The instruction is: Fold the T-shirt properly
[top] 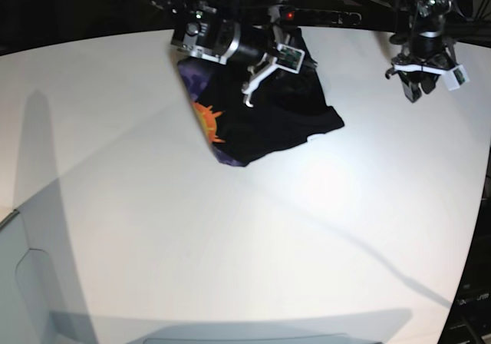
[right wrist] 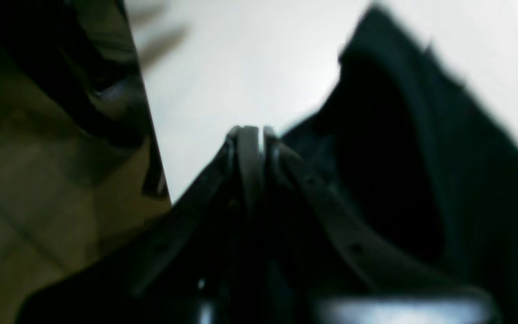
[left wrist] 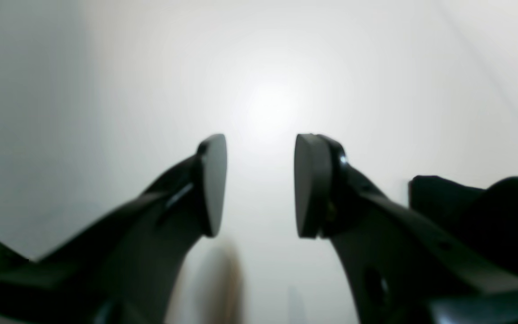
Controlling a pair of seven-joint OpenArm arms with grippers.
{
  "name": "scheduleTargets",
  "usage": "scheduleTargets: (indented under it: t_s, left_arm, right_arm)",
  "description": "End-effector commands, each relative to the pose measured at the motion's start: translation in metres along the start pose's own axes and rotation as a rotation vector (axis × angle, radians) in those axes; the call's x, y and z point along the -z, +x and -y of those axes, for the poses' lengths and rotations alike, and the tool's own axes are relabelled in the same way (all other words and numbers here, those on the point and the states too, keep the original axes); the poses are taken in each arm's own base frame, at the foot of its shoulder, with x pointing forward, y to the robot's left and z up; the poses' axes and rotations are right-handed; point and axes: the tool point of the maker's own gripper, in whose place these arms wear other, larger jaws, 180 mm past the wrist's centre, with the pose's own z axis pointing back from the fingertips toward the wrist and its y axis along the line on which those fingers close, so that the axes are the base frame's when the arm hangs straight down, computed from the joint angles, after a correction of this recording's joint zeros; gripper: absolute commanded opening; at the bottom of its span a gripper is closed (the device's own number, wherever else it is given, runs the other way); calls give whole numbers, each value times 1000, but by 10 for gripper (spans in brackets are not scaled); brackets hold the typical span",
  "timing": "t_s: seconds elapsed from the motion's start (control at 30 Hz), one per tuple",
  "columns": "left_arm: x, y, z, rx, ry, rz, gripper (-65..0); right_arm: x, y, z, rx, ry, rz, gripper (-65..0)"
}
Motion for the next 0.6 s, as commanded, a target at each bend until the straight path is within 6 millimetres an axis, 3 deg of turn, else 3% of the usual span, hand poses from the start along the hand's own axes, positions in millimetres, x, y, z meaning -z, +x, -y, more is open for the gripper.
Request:
scheduleTargets:
  t_s: [0.0, 0.17, 0.4, 0.57]
  left_arm:
    - [-3, 11, 1, 16, -9, 37, -407]
    - [-4, 9, 0, 17, -7, 31, -407]
    - [-4, 8, 0, 14, -7, 31, -407]
    - [-4, 9, 1, 12, -7, 32, -407]
  right_arm:
    - [-3, 18, -1, -10, 8, 65, -650]
    - [-5, 12, 4, -65, -23, 24, -641]
    - [-4, -1, 8, -125, -59, -44, -396]
    - [-4, -4, 11, -135, -58, -52, -374]
